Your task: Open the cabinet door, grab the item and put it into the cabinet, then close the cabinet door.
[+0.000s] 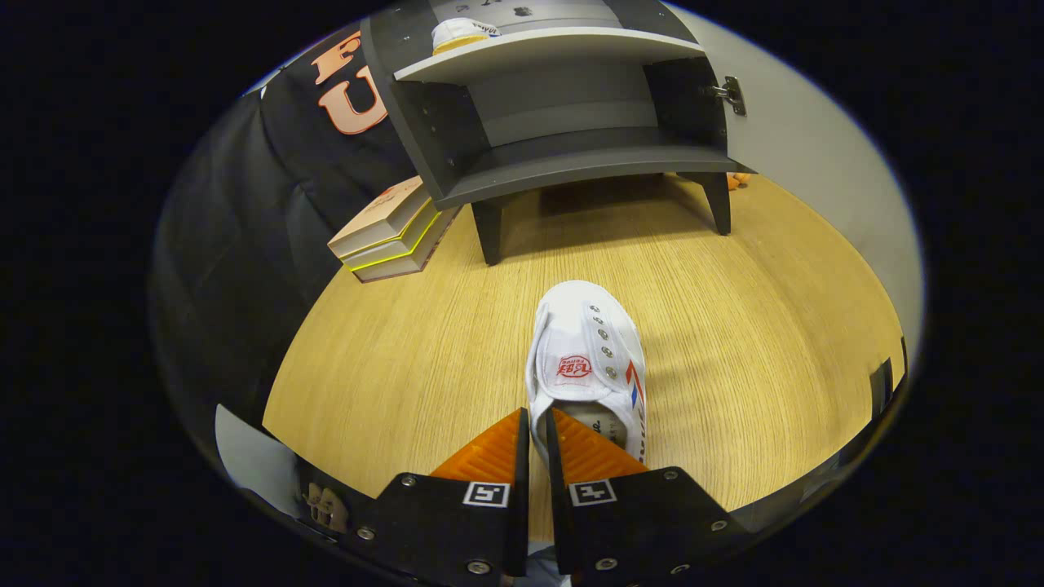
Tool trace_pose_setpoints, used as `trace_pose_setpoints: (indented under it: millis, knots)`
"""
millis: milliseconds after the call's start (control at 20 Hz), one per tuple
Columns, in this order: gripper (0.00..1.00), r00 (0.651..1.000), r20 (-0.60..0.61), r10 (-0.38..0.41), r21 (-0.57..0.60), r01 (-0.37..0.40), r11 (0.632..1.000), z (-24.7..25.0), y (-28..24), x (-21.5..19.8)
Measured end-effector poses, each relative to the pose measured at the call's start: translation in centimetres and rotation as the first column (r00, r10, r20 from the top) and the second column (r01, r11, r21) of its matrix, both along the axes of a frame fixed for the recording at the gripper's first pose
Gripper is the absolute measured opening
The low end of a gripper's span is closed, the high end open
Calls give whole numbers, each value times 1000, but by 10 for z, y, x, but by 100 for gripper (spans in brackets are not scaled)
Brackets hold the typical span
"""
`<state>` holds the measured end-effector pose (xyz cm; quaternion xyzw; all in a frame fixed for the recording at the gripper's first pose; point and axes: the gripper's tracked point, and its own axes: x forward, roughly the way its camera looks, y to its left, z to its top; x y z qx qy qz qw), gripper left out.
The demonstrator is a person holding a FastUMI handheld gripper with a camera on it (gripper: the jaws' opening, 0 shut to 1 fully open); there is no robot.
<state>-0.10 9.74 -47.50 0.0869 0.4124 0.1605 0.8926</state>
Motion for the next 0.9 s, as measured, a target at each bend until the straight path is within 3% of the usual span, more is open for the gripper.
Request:
trace_pose_setpoints:
  millis: [200, 500, 900]
  knots:
    - [13, 1000, 18, -17, 6, 17, 1000, -10, 6, 17]
    - [2, 996, 84, -28, -49, 32, 998, -5, -1, 25]
    - [0, 976, 218, -1, -108, 25, 994, 81, -27, 25]
